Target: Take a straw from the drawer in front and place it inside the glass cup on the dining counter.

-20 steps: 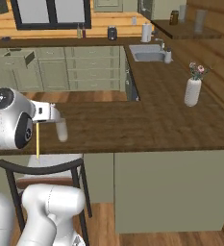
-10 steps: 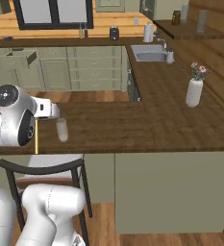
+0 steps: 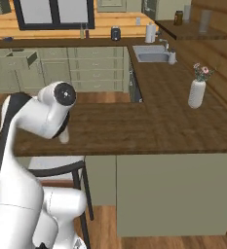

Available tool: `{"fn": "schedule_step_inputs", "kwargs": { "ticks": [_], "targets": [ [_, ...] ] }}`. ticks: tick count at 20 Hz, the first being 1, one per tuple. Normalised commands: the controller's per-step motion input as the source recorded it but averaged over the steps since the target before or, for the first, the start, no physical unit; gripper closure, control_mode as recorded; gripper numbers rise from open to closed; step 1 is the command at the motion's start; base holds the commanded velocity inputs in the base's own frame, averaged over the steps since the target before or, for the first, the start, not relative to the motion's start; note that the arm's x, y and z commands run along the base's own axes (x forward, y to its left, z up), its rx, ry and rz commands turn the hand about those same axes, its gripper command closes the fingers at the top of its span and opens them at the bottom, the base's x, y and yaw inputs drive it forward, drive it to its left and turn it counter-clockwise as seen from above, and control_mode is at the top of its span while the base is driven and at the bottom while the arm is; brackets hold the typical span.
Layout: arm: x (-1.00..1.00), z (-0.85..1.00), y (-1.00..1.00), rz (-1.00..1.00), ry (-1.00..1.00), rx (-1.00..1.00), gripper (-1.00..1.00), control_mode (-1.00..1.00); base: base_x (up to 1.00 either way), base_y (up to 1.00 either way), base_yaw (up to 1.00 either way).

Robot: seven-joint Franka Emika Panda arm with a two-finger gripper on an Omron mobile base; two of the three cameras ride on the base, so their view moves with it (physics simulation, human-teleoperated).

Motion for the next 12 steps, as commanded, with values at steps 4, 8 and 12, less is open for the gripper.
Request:
{"fn": "schedule_step_inputs", "kwargs": {
  "ticks": [4,8,12],
  "targets": [
    [0.60,0.00,0.03,0.46,-0.05,0.14,1.00,-1.00,0.00,0.00,0.00],
    [0.79,0.00,0.27,0.34,0.00,0.12,1.00,-1.00,0.00,0.00,0.00],
    [0.74,0.00,0.54,0.16,0.04,0.03,1.00,-1.00,0.00,0.00,0.00]
  ]
}}
